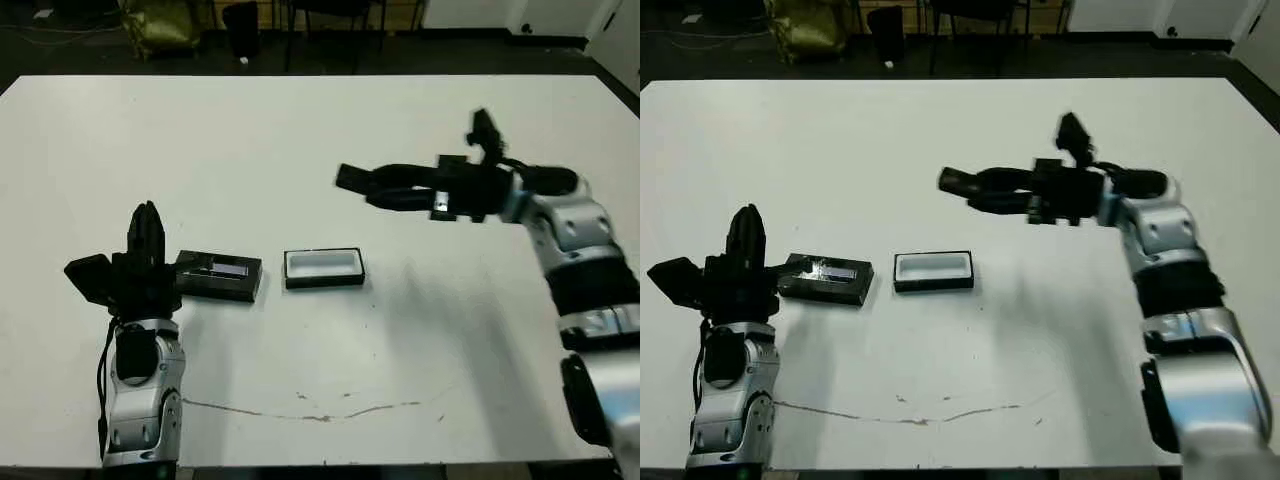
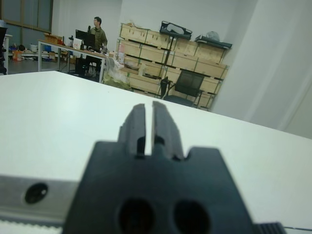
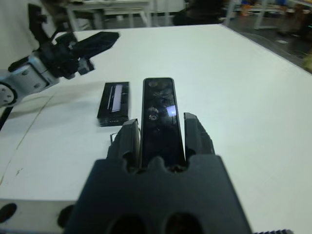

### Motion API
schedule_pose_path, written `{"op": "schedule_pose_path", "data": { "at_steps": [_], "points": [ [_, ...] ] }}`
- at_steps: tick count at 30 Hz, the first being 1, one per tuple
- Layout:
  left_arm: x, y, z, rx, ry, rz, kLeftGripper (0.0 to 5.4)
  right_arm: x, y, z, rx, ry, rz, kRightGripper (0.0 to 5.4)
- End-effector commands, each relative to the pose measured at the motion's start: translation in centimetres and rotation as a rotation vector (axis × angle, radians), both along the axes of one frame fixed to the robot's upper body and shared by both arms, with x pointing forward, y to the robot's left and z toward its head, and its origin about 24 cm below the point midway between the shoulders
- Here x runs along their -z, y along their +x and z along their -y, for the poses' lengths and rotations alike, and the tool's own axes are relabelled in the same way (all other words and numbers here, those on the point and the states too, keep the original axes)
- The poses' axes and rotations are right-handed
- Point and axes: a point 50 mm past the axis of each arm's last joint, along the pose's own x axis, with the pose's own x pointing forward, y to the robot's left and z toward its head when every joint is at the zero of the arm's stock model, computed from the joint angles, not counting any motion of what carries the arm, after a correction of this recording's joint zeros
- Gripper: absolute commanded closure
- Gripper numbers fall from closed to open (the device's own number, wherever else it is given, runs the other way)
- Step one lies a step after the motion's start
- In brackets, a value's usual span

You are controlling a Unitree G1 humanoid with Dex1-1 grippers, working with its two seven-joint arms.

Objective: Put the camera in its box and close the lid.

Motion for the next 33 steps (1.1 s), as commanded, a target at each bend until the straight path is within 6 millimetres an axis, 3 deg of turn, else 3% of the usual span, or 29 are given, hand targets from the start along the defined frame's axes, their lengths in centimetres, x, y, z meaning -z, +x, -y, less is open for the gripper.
{"op": "schedule_pose_path", "data": {
  "at_steps": [1, 7, 14, 23, 33],
  "points": [
    [0.4, -0.2, -0.3, -0.009, 0.006, -0.028, 5.4, 1.2, 0.1, -1.3, -0.047, 0.002, -0.046, 4.62],
    [0.4, -0.2, -0.2, -0.008, 0.0, -0.035, 5.4, 3.5, -0.3, -2.5, -0.093, -0.1, -0.11, 4.62],
    [0.5, -0.2, -0.3, -0.007, -0.004, -0.034, 5.4, 5.0, -0.7, -2.3, -0.117, -0.157, -0.123, 4.62],
    [0.7, -0.3, -0.4, -0.017, 0.006, -0.043, 5.4, 5.4, -0.8, -1.7, -0.125, -0.204, -0.17, 4.62],
    [0.8, -0.4, -0.4, -0.019, 0.001, -0.043, 5.4, 4.5, -0.5, -1.8, -0.141, -0.255, -0.103, 4.62]
  ]
}}
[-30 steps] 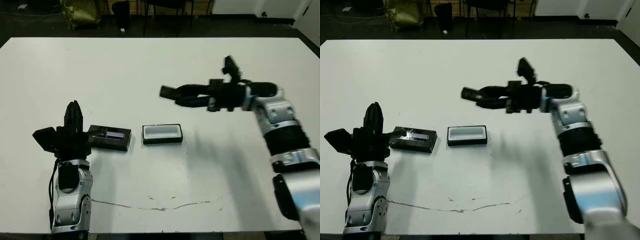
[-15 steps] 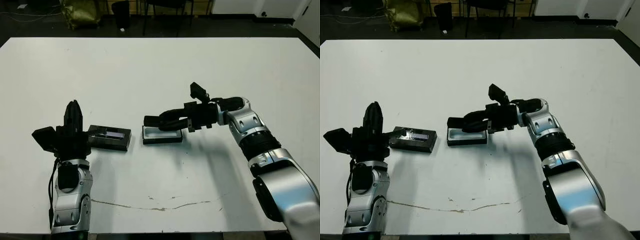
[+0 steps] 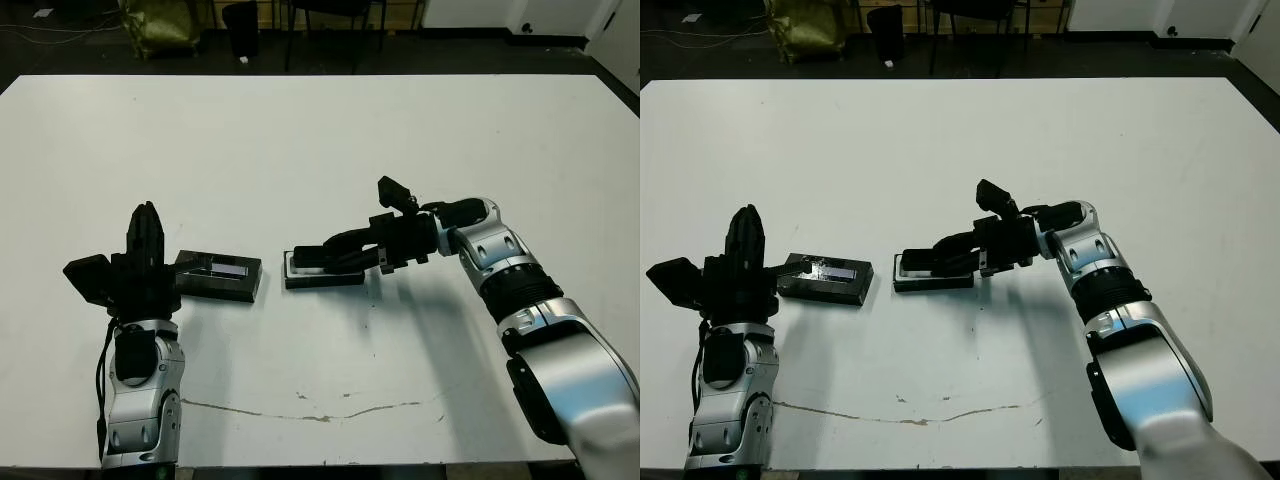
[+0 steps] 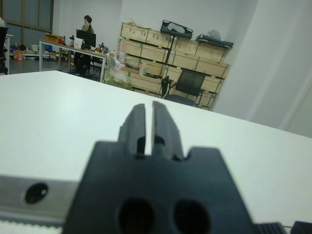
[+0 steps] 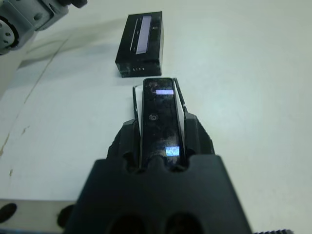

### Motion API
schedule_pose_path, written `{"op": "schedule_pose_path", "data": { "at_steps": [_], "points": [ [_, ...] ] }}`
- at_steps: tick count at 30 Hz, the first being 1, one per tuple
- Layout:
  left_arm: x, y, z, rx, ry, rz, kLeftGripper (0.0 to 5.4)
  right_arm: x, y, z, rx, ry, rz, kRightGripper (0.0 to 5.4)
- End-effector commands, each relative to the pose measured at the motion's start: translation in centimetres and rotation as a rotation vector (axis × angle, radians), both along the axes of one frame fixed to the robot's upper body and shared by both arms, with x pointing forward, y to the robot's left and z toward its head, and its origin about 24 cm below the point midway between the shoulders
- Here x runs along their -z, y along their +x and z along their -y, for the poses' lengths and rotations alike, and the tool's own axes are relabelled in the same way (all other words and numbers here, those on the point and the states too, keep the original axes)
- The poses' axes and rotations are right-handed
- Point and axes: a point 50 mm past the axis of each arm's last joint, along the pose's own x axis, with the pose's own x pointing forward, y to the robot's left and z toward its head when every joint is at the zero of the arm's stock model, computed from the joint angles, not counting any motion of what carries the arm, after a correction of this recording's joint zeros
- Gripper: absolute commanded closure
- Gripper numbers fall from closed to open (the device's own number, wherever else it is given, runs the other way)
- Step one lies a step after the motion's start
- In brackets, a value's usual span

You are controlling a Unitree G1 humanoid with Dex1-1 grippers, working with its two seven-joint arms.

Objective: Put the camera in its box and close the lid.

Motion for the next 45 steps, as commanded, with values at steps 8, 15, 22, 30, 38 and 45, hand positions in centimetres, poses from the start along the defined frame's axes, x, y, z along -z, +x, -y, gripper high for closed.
{"op": "schedule_pose_path", "data": {
  "at_steps": [8, 15, 22, 30, 38, 45],
  "points": [
    [0.7, -0.3, -0.2, -0.013, 0.004, -0.035, 5.4, -1.0, 0.4, -0.2, -0.022, -0.069, 0.015, 4.62],
    [0.8, -0.3, -0.2, -0.013, -0.007, -0.04, 5.4, -0.9, 0.4, -0.8, -0.053, -0.091, 0.026, 4.62],
    [0.8, -0.3, -0.2, -0.014, 0.011, -0.041, 5.4, -0.8, 0.3, -1.2, -0.073, -0.12, 0.013, 4.62],
    [0.9, -0.3, -0.1, -0.016, 0.007, -0.037, 5.4, -0.8, 0.3, -1.7, -0.092, -0.147, 0.019, 4.62],
    [0.9, -0.3, -0.1, -0.01, -0.01, -0.041, 5.4, -0.5, 0.2, -1.9, -0.103, -0.16, 0.007, 4.62],
    [0.9, -0.4, -0.1, -0.014, -0.01, -0.038, 5.4, -0.3, 0.1, -2.2, -0.096, -0.171, 0.035, 4.62]
  ]
}}
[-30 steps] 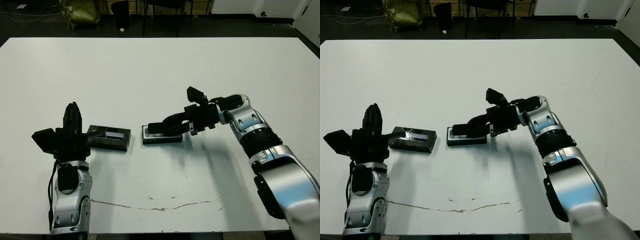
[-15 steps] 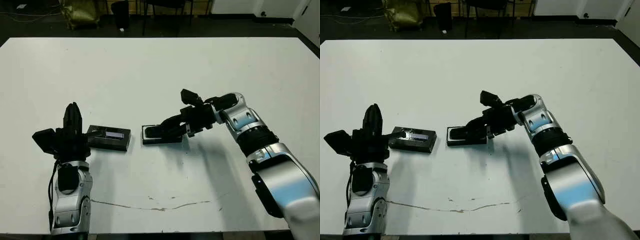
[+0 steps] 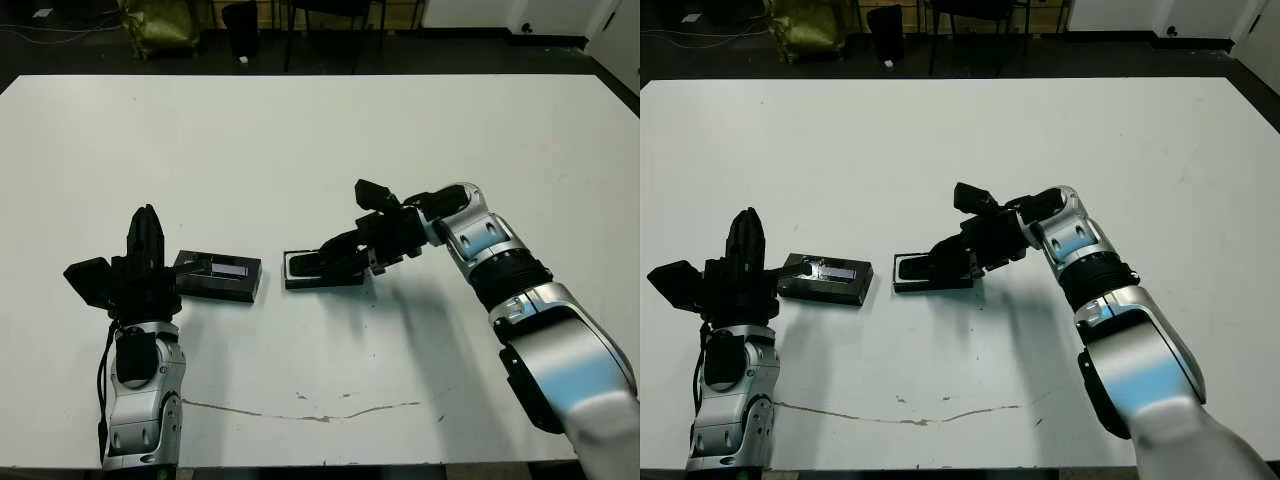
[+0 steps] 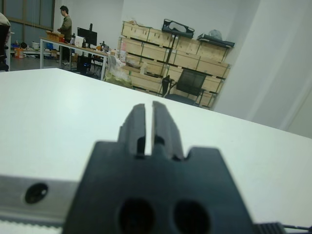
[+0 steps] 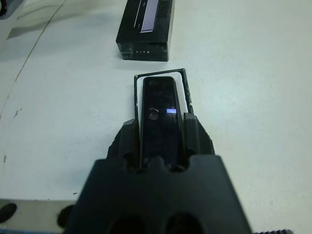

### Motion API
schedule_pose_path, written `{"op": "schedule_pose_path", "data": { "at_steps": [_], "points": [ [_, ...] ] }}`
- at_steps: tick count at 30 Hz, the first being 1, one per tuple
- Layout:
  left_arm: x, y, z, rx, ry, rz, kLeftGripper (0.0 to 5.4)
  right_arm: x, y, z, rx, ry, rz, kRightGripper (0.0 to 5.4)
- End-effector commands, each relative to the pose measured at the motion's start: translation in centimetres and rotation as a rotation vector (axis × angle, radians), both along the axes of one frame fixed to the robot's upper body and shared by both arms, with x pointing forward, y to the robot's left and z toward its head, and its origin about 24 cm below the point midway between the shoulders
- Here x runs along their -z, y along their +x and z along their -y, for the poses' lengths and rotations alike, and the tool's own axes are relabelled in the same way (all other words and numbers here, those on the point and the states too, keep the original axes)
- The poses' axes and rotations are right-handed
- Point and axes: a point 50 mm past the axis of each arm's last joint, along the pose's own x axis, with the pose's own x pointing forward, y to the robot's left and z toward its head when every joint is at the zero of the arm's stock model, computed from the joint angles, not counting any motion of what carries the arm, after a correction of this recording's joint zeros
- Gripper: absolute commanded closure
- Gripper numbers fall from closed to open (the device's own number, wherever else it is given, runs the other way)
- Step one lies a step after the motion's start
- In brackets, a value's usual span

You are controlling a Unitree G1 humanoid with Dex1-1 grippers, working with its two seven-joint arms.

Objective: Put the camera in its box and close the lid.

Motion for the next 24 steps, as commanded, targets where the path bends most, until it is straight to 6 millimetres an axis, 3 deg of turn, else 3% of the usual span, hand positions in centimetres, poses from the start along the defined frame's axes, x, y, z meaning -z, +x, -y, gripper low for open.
{"op": "schedule_pose_path", "data": {
  "at_steps": [1, 15, 24],
  "points": [
    [0.76, -0.23, -0.13, -0.009, -0.001, -0.036, 5.4, 0.52, -0.2, -0.37, -0.006, -0.018, 0.006, 4.62],
    [0.77, -0.31, -0.08, -0.014, 0.003, -0.044, 5.4, 1.09, -0.84, -1.0, 0.05, 0.028, 0.08, 4.65],
    [0.67, -0.17, -0.06, -0.002, 0.008, -0.031, 5.4, 0.69, -0.78, -0.56, 0.067, 0.016, 0.078, 2.68]
  ]
}}
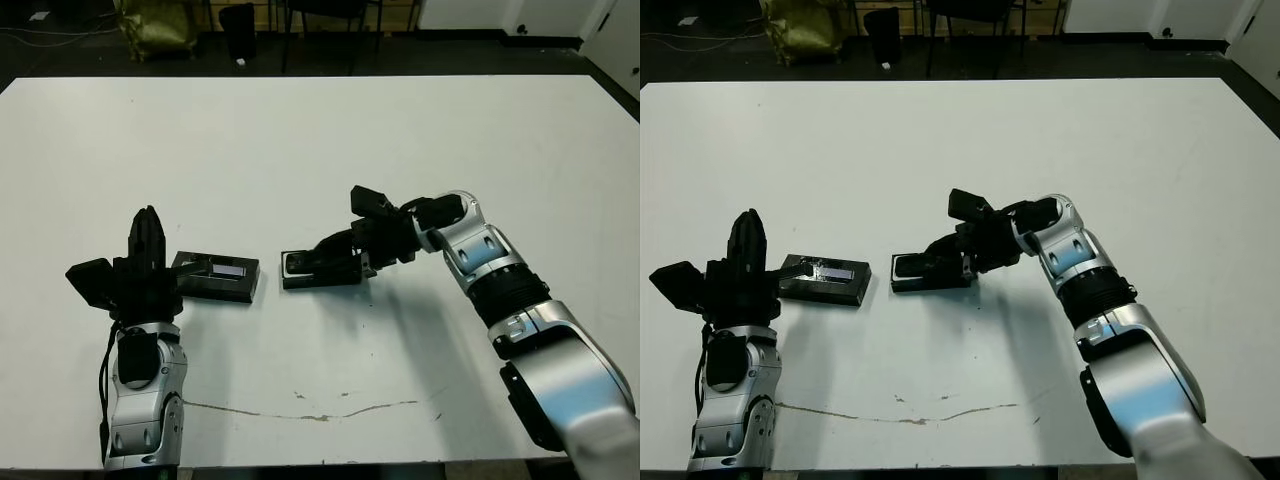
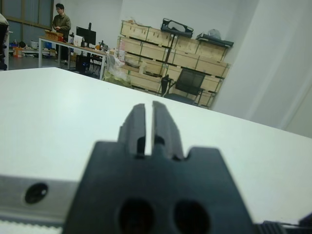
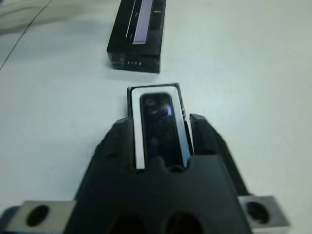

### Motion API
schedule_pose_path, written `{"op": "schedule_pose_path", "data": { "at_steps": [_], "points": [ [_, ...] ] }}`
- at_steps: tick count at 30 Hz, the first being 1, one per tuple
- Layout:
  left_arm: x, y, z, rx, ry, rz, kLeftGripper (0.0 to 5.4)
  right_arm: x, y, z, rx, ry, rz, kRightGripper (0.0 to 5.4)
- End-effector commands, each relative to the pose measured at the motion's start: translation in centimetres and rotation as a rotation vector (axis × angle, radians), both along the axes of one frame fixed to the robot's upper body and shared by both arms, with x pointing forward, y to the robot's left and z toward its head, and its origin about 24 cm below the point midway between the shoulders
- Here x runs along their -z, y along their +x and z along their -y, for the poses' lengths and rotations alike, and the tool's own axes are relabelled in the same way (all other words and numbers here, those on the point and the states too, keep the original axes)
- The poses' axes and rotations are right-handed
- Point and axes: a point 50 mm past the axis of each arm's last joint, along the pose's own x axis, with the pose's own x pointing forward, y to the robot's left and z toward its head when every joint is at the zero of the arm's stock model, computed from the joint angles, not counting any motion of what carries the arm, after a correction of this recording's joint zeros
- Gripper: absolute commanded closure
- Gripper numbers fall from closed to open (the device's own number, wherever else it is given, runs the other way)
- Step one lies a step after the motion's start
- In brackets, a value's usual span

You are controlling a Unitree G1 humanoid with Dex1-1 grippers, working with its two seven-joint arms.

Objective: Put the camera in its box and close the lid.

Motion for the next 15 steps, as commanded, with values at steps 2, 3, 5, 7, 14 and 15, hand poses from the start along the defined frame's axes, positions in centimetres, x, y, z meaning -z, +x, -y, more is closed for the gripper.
{"op": "schedule_pose_path", "data": {
  "at_steps": [2, 3, 5, 7, 14, 15],
  "points": [
    [0.5, -0.16, -0.2, -0.003, 0.007, -0.028, 5.4, 0.38, -0.16, 0.59, 0.018, -0.022, -0.022, 2.22],
    [0.48, -0.16, -0.19, -0.002, 0.005, -0.029, 5.4, 0.34, -0.17, 0.64, 0.019, -0.024, -0.025, 2.04],
    [0.48, -0.14, -0.2, 0.0, 0.005, -0.026, 5.4, 0.26, -0.19, 0.7, 0.013, -0.025, -0.029, 1.59],
    [0.48, -0.12, -0.2, -0.003, 0.008, -0.026, 5.4, 0.19, -0.23, 0.75, 0.002, -0.025, -0.023, 1.14],
    [0.36, -0.03, -0.26, 0.001, 0.006, -0.026, 5.4, -0.2, -0.18, 0.93, -0.012, -0.046, -0.058, 0.01],
    [0.36, -0.02, -0.27, 0.002, 0.007, -0.025, 5.4, -0.28, -0.19, 0.95, -0.014, -0.045, -0.064, 0.01]
  ]
}}
